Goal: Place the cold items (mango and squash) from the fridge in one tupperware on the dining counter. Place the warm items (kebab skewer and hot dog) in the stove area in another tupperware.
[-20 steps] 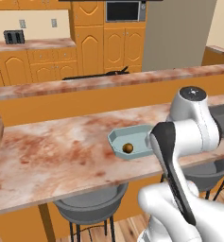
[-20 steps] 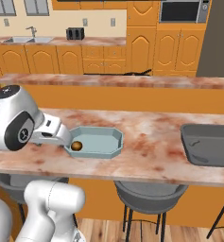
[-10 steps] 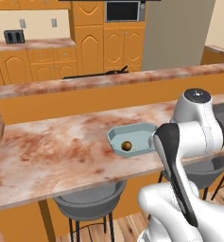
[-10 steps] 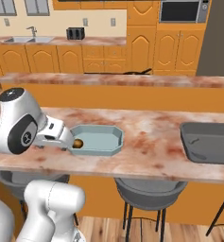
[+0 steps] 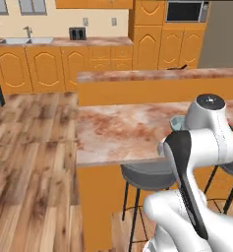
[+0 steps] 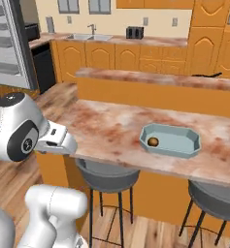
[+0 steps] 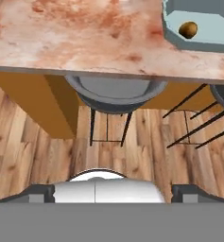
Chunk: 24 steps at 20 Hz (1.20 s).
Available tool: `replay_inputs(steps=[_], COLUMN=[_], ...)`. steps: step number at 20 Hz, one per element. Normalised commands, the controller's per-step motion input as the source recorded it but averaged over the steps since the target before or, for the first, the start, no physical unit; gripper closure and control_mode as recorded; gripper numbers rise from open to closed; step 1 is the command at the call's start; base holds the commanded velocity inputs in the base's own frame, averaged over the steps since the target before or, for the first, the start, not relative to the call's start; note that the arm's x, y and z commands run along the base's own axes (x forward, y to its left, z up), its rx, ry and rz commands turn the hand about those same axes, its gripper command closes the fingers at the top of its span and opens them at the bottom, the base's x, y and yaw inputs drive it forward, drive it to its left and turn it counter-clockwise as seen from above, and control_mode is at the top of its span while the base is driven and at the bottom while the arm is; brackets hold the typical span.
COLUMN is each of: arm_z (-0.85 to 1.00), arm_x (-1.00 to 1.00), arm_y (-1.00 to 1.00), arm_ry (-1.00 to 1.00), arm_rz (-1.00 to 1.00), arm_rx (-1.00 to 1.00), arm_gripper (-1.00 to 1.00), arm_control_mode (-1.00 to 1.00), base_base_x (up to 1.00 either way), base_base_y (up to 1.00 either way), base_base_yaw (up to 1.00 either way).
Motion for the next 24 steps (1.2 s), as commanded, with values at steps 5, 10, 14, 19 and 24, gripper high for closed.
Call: replay_inputs(steps=[5,10,14,19,24], arm_z=[0.00,0.00,0.00,0.00,0.00], arm_x=[0.00,0.00,0.00,0.00,0.00], arm_y=[0.00,0.00,0.00,0.00,0.00], arm_ry=[0.00,0.00,0.00,0.00,0.00], arm_rz=[0.00,0.00,0.00,0.00,0.00], arm_rx=[0.00,0.00,0.00,0.00,0.00], arm_gripper=[-1.00,-1.00,-1.00,-1.00,-1.00], arm_control_mode=[1.00,1.00,1.00,1.00,1.00], base_base_x=[-0.33,-0.06,0.47,0.96,0.89], base_base_y=[0.95,1.00,1.00,0.93,0.91], base_base_yaw=[0.86,0.67,0.32,-0.35,-0.54])
